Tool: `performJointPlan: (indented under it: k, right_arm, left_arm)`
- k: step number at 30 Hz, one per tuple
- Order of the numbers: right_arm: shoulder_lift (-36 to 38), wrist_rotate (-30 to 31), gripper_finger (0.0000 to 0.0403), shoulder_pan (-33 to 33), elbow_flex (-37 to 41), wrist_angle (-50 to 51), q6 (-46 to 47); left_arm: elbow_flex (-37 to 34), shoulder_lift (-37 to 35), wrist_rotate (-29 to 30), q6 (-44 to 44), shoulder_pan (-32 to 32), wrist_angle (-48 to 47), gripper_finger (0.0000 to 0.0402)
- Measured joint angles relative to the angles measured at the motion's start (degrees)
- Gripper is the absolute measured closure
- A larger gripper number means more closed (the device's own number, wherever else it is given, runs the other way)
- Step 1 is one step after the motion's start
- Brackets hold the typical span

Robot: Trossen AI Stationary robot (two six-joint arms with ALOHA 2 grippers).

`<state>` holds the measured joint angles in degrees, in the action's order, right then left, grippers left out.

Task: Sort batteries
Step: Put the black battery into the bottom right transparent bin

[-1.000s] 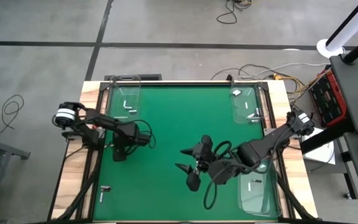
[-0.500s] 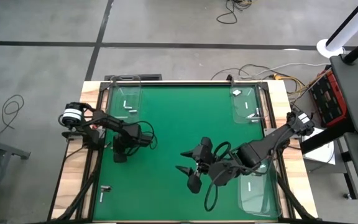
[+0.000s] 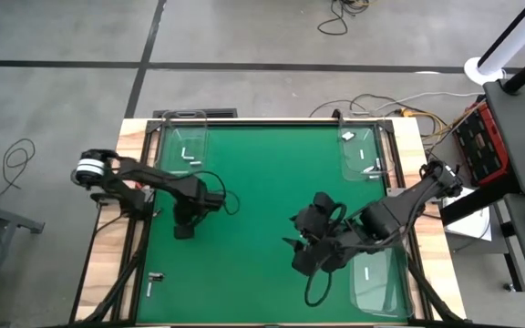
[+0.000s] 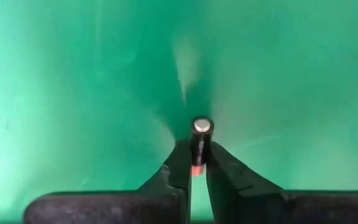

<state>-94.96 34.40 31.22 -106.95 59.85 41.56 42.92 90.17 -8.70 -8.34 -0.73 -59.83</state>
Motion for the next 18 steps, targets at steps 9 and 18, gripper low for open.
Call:
performJointPlan:
  k: [9,18]
  right_arm:
    - [-0.04,1.03,0.0153,0.27,6.98,-2.64,2.43]
    - [-0.14,3.72,0.0154,0.13,14.76,-17.45,6.86]
  left_arm:
    - [4.08,-15.89,-8.42,-7.29,-0.02,12.94,0.0393]
    - [5.31,-23.23,-8.34,-16.03,0.17,44.14,0.0393]
